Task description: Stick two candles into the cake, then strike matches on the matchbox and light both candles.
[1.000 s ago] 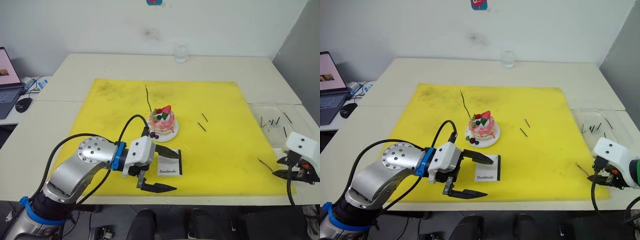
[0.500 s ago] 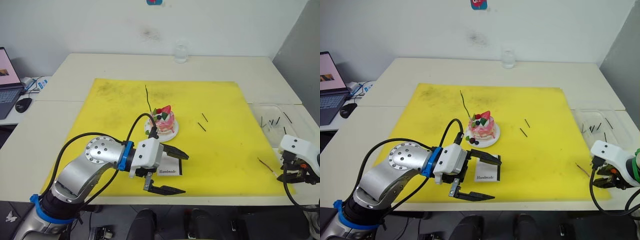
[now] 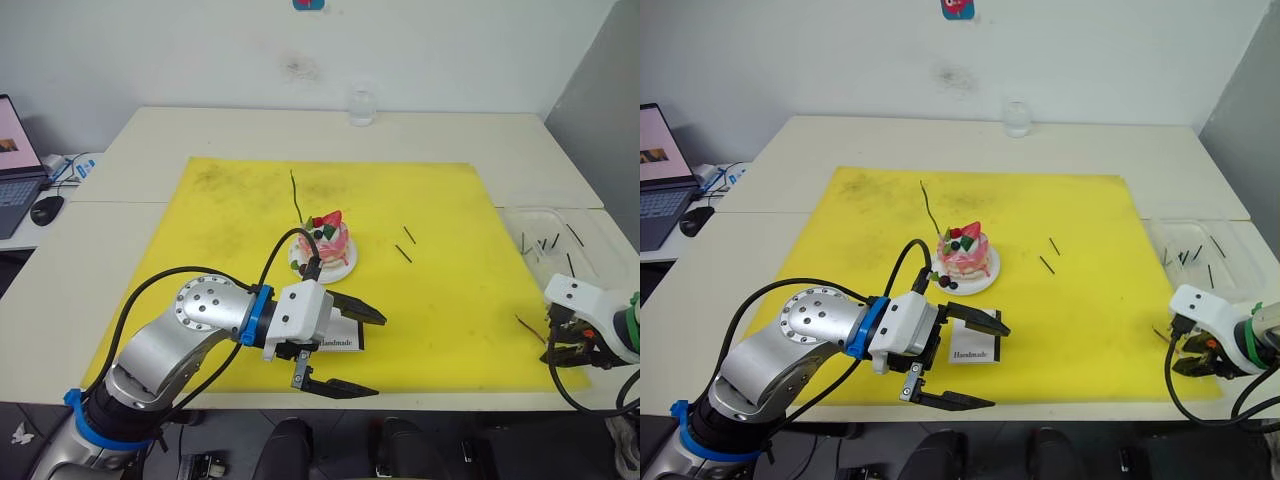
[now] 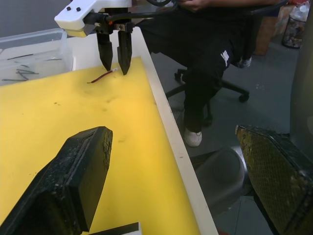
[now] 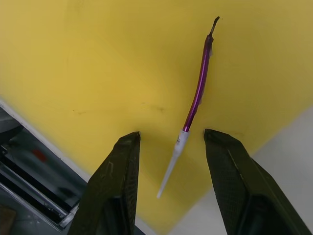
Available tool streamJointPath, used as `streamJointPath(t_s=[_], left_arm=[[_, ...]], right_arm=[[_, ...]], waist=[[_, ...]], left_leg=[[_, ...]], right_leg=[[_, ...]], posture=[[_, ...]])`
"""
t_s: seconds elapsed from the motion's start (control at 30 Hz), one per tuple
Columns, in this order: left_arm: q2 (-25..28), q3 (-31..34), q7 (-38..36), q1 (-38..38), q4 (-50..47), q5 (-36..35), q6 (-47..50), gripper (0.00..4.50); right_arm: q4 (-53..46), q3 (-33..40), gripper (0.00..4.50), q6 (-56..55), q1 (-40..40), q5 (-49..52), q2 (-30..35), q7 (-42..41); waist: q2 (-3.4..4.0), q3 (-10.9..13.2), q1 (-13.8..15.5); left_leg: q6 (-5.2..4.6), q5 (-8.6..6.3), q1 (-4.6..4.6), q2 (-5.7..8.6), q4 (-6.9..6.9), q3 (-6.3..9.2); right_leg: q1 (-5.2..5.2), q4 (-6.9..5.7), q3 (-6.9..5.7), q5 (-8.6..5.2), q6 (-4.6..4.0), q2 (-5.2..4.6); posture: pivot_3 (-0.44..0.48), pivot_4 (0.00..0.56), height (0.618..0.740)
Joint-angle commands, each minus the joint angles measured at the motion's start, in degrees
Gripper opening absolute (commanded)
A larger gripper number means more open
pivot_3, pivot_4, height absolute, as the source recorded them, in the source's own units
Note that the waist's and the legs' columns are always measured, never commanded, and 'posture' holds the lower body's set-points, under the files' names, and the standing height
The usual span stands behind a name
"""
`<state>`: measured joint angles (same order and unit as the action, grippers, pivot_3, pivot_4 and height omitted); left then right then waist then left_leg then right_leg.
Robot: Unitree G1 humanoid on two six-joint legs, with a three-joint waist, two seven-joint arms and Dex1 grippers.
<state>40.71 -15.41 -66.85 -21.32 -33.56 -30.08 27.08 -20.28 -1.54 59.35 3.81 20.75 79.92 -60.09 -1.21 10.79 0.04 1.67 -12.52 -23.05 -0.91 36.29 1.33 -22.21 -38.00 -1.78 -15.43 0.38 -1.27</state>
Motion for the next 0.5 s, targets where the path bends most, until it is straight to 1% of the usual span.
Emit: streamJointPath(t_s=[0.03, 0.07, 0.13, 0.23, 0.33, 0.5], left_arm=[[-0.39, 0.35, 0.41, 0.09, -1.69, -0.28, -0.93, 4.50], [-0.40, 0.32, 0.44, 0.16, -1.68, -0.18, -1.01, 4.50], [-0.44, 0.32, 0.49, 0.27, -1.57, 0.00, -1.16, 4.50], [-0.39, 0.31, 0.45, 0.48, -1.33, 0.33, -1.49, 4.50], [-0.28, 0.43, 0.48, 0.74, -1.14, 0.57, -1.65, 4.50], [0.29, 1.46, 1.03, 1.55, -0.50, 0.56, -1.10, 4.50]], right_arm=[[-0.09, -0.49, 1.94, 0.68, 1.10, -0.26, -0.17, 0.23], [-0.34, -0.56, 1.74, 0.88, 1.26, -0.01, -0.28, 0.21], [-0.60, -0.61, 1.19, 1.25, 1.50, 0.29, -0.54, 0.28], [-0.63, -0.67, 0.06, 1.46, 1.67, 0.34, -0.72, 0.33], [-0.83, -0.23, 0.02, 2.12, 2.13, 0.84, -0.63, 0.00], [-2.86, 3.20, 0.02, 4.74, 4.28, 4.74, -0.29, -1.83]], waist=[[0.00, 0.00, 0.00], [0.00, 0.00, 0.00], [0.00, 0.00, 0.00], [0.00, 0.00, 0.00], [0.00, 0.00, 0.00], [0.01, 0.00, -0.02]], left_leg=[[0.00, 0.00, 0.00, 0.00, 0.00, 0.00], [0.00, 0.00, 0.00, 0.00, 0.00, 0.01], [0.00, 0.00, 0.00, 0.00, 0.00, 0.01], [0.00, 0.00, 0.00, -0.01, 0.00, 0.02], [0.00, 0.00, 0.01, -0.01, 0.00, 0.01], [0.00, 0.00, 0.01, -0.01, 0.00, 0.01]], right_leg=[[0.00, 0.00, 0.00, 0.00, 0.00, 0.00], [0.00, 0.00, -0.01, 0.00, 0.00, 0.00], [0.00, 0.00, 0.00, 0.00, 0.00, 0.00], [0.00, -0.02, -0.02, 0.00, 0.00, 0.00], [0.00, -0.01, -0.01, 0.00, 0.00, 0.00], [0.00, -0.02, -0.01, 0.00, 0.00, 0.00]], posture=[[0.000, 0.150, 0.740], [0.000, 0.150, 0.740], [0.000, 0.150, 0.740], [0.000, 0.150, 0.740], [0.000, 0.150, 0.740], [0.000, 0.150, 0.740]])
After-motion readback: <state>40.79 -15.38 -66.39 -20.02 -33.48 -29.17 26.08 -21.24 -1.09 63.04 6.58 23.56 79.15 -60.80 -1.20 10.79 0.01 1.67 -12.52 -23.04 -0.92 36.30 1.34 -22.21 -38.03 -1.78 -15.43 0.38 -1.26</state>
